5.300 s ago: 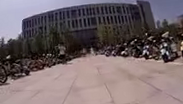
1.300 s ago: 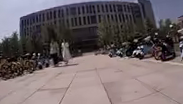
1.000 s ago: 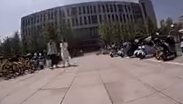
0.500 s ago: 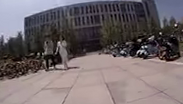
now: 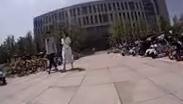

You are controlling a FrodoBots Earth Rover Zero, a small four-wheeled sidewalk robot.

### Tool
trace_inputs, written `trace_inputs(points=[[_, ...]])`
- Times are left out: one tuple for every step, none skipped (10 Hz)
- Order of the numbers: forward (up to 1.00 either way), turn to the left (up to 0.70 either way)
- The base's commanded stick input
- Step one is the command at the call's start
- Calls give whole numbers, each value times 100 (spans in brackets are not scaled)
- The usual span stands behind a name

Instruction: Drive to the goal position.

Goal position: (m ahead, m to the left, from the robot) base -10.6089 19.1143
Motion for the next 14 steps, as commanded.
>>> trace_inputs(points=[[0,70],[0,70],[0,70],[0,70],[0,70],[0,70],[0,70],[0,70],[0,70],[0,70],[0,70],[0,70],[0,70],[0,70]])
